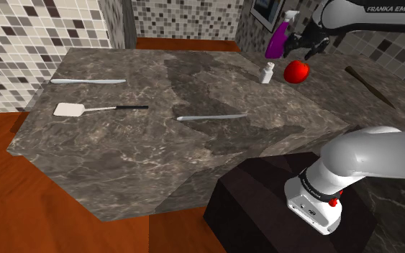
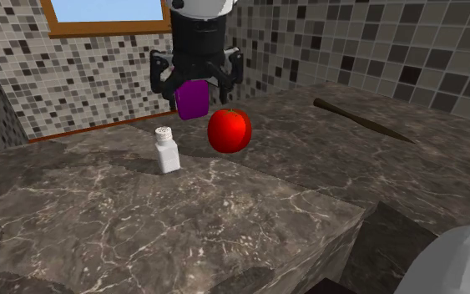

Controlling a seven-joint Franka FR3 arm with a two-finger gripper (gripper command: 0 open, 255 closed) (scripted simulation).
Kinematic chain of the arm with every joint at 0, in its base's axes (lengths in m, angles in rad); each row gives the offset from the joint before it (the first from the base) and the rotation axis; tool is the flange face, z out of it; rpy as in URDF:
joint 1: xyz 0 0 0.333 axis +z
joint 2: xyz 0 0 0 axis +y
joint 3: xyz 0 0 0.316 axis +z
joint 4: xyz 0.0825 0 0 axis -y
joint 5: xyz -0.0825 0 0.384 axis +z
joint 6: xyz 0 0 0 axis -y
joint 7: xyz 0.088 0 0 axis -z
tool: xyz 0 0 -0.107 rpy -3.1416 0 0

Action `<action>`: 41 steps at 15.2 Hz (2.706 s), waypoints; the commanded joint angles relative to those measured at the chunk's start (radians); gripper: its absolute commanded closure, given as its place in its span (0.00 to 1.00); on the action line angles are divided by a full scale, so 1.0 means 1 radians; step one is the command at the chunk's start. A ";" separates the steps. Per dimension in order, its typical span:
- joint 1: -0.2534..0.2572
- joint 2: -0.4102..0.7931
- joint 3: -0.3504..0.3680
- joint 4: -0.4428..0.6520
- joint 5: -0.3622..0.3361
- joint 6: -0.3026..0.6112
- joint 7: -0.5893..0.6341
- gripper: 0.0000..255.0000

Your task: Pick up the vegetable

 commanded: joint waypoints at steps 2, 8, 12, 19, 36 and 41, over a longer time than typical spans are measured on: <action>-0.071 0.002 -0.020 -0.026 -0.035 0.093 0.067 0.00; -0.165 0.026 -0.042 -0.072 -0.082 0.237 0.160 0.00; -0.173 0.042 -0.045 -0.116 -0.094 0.297 0.170 0.00; -0.176 0.053 -0.046 -0.134 -0.099 0.325 0.175 1.00; -0.157 0.012 -0.038 -0.008 -0.067 0.160 0.148 1.00; -0.151 0.006 -0.034 0.044 -0.057 0.103 0.139 1.00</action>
